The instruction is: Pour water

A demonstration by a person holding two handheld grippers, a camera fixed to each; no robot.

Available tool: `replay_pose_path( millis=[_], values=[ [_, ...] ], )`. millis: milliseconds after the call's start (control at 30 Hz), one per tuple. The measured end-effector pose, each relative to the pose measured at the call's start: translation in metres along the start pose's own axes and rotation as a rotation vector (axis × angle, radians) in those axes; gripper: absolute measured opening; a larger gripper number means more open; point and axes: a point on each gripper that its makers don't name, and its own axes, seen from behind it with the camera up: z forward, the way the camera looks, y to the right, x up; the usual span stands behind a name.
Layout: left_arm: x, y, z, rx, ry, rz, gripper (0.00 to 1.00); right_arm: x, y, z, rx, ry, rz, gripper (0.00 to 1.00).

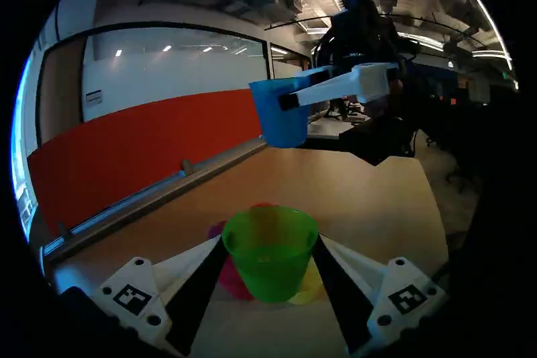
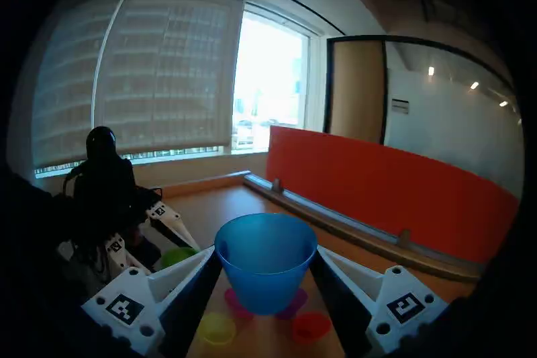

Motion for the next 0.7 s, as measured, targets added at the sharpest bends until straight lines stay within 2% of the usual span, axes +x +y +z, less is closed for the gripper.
replay_pose_path(
  millis=[367,567,700],
  values=[
    [-0.030,-0.005,0.000,-0.008,-0.107,0.021,0.87,-0.037,0.009,-0.005,0.003,-0.061,0.019,0.90],
    [-0.042,-0.009,0.000,-0.013,-0.149,0.003,0.87,-0.067,0.009,-0.007,0.024,-0.119,0.022,0.90],
    [-0.053,-0.011,0.000,-0.015,-0.190,0.008,0.87,-0.086,0.010,-0.007,0.028,-0.159,0.011,0.90]
  ],
)
